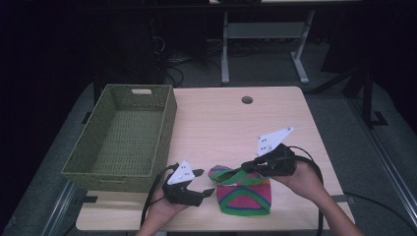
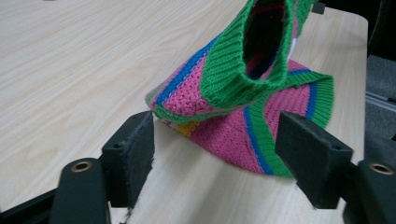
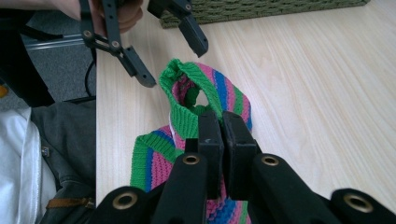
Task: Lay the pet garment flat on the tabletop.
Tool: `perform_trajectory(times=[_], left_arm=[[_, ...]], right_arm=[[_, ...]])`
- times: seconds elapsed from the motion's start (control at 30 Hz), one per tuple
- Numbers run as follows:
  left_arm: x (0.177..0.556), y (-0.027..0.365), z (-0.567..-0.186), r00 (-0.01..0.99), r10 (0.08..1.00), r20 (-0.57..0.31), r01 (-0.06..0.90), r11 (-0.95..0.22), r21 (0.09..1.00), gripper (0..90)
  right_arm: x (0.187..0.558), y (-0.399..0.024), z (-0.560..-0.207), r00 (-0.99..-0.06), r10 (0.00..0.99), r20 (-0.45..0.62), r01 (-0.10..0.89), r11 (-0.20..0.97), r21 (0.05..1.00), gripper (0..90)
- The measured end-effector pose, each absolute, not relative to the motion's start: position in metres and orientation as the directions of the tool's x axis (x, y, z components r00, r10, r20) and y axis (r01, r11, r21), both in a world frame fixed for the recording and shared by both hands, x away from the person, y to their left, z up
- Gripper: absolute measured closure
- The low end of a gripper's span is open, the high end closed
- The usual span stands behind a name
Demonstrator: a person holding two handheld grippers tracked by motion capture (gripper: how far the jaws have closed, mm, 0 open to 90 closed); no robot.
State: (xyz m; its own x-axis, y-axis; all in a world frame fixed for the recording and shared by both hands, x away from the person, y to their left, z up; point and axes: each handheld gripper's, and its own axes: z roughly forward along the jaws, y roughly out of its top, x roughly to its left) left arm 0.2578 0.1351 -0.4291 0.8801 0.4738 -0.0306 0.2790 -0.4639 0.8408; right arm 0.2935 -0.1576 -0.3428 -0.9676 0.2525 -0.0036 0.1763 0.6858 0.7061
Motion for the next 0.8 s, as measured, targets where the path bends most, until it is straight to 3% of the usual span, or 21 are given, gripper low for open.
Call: perform_trajectory(times=[0.27, 0.3, 0.33, 0.4, 0.43, 0.7, 0.8], left_arm=[[0.28, 0.12, -0.436, 0.907, 0.42, -0.034, 0.259, -0.493, 0.83, 31.4], [0.282, 0.118, -0.437, 0.908, 0.417, -0.036, 0.26, -0.495, 0.829, 35.4], [0.284, 0.114, -0.437, 0.914, 0.405, -0.037, 0.254, -0.499, 0.829, 48.6], [0.285, 0.113, -0.436, 0.915, 0.403, -0.031, 0.248, -0.498, 0.831, 52.8], [0.286, 0.111, -0.435, 0.914, 0.404, -0.039, 0.252, -0.488, 0.836, 60.8], [0.292, 0.104, -0.422, 0.916, 0.399, -0.046, 0.249, -0.475, 0.844, 80.3], [0.295, 0.101, -0.417, 0.918, 0.394, -0.037, 0.241, -0.48, 0.843, 81.6]], right_arm=[[0.298, -0.164, -0.34, -0.967, 0.253, 0.025, 0.193, 0.665, 0.721, 86.6], [0.299, -0.165, -0.34, -0.967, 0.253, 0.019, 0.188, 0.668, 0.72, 86.7], [0.3, -0.168, -0.341, -0.966, 0.257, 0.018, 0.191, 0.667, 0.72, 86.7], [0.301, -0.169, -0.342, -0.965, 0.26, 0.017, 0.192, 0.668, 0.719, 86.7], [0.301, -0.171, -0.342, -0.964, 0.267, 0.018, 0.198, 0.667, 0.718, 86.7], [0.304, -0.191, -0.347, -0.946, 0.324, 0.023, 0.242, 0.658, 0.713, 86.7], [0.304, -0.194, -0.347, -0.944, 0.33, 0.022, 0.245, 0.654, 0.716, 86.8]])
